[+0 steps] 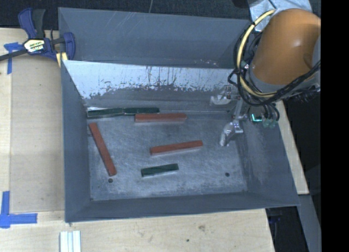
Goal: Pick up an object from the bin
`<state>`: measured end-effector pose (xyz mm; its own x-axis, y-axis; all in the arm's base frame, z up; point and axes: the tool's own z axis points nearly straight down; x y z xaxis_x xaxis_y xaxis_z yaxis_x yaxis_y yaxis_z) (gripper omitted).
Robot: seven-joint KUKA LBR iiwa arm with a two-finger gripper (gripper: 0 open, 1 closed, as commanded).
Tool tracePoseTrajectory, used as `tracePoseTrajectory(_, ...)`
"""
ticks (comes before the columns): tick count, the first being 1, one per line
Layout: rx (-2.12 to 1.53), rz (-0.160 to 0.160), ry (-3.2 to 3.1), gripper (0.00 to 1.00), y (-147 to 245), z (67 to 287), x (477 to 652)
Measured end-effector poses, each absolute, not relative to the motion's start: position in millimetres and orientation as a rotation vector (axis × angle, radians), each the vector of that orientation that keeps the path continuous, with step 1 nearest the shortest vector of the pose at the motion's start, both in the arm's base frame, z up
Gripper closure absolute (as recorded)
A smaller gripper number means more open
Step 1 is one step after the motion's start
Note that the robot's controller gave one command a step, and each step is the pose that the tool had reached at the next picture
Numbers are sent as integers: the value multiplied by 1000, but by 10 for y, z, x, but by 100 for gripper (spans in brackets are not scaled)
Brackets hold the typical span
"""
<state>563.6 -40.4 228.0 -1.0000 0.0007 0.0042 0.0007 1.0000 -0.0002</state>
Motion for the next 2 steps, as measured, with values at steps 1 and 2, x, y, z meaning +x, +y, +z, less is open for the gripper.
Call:
tracePoseTrajectory(1,-1,1,-3145,0,-403,2321,5651)
tracePoseTrajectory(2,92,2,-3150,0,-340,1829,5680)
